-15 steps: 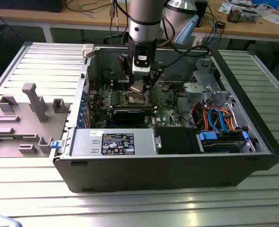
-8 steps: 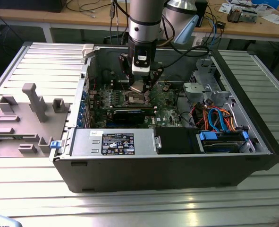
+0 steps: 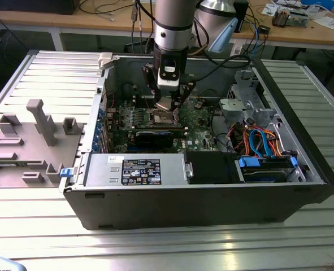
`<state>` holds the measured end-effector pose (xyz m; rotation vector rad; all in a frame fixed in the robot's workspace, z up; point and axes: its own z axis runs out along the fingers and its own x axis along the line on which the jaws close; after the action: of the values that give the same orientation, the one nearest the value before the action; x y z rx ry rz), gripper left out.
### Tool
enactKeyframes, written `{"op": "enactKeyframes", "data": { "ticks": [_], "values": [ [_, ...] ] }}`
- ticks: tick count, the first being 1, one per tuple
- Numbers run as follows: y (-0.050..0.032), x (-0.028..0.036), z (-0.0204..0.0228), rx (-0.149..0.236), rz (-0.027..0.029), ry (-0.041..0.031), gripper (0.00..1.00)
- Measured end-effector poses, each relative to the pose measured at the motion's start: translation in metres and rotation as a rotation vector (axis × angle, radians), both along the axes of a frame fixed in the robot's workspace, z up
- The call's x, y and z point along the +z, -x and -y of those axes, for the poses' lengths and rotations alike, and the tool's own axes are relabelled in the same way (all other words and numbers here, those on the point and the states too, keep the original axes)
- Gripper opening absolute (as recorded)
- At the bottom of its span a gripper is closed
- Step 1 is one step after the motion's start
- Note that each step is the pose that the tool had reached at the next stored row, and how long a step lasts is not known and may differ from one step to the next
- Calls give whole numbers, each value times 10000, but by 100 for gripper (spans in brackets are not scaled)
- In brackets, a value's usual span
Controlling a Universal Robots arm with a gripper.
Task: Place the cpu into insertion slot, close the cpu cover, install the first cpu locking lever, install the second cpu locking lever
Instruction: 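Place the cpu into insertion slot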
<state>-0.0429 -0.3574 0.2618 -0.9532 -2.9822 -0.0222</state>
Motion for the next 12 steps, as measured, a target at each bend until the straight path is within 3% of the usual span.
{"op": "enactKeyframes", "data": {
  "ticks": [12],
  "values": [
    [0,-5,0,-186,0,0,55]
  ]
}}
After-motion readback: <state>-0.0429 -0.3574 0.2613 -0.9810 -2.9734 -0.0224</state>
